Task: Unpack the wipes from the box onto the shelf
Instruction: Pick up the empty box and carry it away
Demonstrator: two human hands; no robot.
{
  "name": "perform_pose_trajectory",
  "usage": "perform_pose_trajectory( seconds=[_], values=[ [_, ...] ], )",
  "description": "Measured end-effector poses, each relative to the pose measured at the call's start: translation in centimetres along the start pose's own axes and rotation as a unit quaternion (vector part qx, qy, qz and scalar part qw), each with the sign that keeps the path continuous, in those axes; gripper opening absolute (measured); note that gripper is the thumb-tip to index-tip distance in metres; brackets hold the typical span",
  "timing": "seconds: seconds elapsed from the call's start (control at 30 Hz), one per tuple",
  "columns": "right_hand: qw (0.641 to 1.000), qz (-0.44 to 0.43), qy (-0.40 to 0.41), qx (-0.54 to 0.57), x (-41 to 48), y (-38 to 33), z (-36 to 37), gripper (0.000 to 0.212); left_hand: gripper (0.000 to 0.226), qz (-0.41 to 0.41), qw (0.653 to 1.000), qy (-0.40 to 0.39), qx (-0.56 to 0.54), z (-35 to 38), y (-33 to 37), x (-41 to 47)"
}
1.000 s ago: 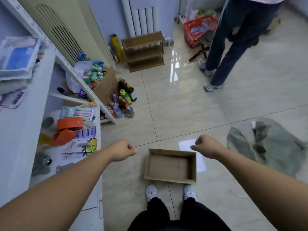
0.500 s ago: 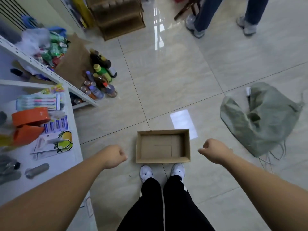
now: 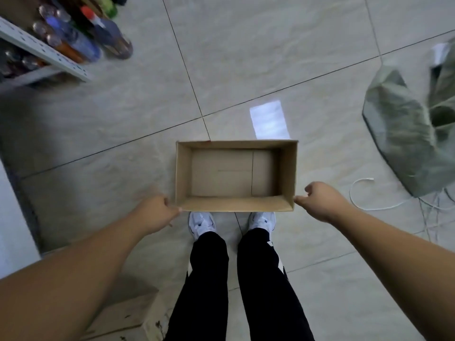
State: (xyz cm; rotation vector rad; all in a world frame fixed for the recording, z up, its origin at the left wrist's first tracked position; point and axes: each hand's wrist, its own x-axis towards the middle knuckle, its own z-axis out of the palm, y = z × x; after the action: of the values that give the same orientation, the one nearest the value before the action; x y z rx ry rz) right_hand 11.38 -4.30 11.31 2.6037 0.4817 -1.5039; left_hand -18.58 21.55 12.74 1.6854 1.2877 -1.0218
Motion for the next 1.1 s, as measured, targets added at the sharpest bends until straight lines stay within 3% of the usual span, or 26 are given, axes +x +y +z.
perform_pose_trajectory(
  seconds=[0.23, 0.33, 0.37, 0.5, 0.63, 0.83, 1.1],
  values=[
    [0.999, 0.035, -0.002, -0.004, 7.9, 0.6, 5.7, 0.05, 0.023, 0.01, 0.998, -0.031, -0.05, 3.4, -0.3, 8.3],
    [0.997, 0.069, -0.012, 0.016, 10.4, 0.9, 7.2, 0.057, 0.093, 0.04, 0.993, -0.037, -0.109, 4.9, -2.6, 12.5],
    [0.997, 0.073, -0.016, 0.021, 11.3, 1.1, 7.6, 0.06, 0.101, 0.039, 0.991, -0.033, -0.127, 5.6, -3.3, 13.7],
    [0.995, 0.086, -0.007, 0.056, 14.0, 2.2, 9.2, 0.065, 0.066, -0.029, 0.986, 0.035, -0.162, 6.9, -2.4, 15.2],
    [0.99, 0.088, 0.053, 0.098, 14.1, 2.5, 9.6, 0.026, 0.041, -0.08, 0.986, 0.082, -0.124, 7.8, -3.5, 16.6],
    [0.99, 0.067, 0.08, 0.091, 13.3, 2.9, 8.4, 0.016, 0.008, -0.07, 0.982, 0.116, -0.13, 7.1, -3.6, 15.5],
    [0.99, 0.022, 0.104, 0.09, 7.5, 1.4, 1.6, 0.014, 0.017, -0.033, 0.979, 0.161, -0.119, 2.3, -1.9, 9.4]
  ],
)
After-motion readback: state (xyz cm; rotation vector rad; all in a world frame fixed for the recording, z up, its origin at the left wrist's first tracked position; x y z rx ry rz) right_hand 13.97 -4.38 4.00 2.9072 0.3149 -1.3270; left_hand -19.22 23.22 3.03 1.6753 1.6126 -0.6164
